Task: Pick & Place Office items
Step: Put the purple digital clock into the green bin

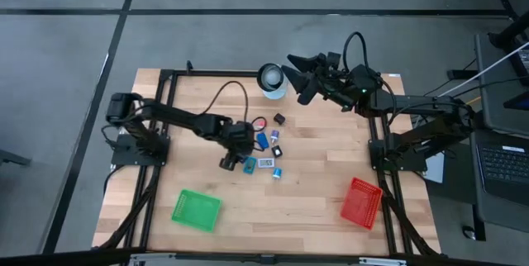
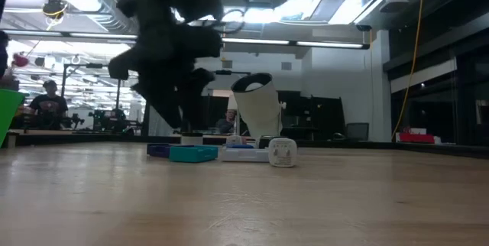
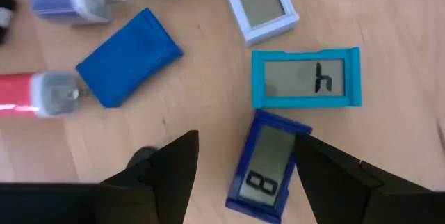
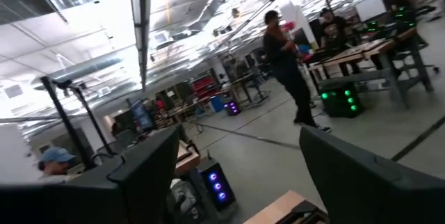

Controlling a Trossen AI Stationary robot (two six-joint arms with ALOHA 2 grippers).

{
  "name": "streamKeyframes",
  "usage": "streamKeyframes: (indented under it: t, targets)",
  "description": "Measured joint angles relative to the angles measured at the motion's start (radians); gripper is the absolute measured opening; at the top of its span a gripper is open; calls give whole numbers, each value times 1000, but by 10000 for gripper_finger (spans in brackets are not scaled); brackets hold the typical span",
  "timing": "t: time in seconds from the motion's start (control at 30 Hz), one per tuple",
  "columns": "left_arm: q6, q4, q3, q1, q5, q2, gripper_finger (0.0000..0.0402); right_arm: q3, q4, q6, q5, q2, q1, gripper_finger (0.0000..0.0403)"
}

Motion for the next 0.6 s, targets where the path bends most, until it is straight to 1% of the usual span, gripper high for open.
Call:
streamKeyframes:
  t: [0.13, 0.2, 0.37, 0.6]
  targets:
    - [56, -86, 61, 5, 38, 59, 230, 0, 3, 22, -26, -5, 0, 306]
    - [79, -102, 75, 5, 56, 77, 231, 0, 1, 21, -40, -10, 0, 307]
    - [94, -134, 76, -1, 61, 96, 231, 0, 4, -2, -42, -15, 0, 307]
    - [104, -129, 76, -1, 55, 149, 232, 0, 4, -12, -42, -16, -8, 307]
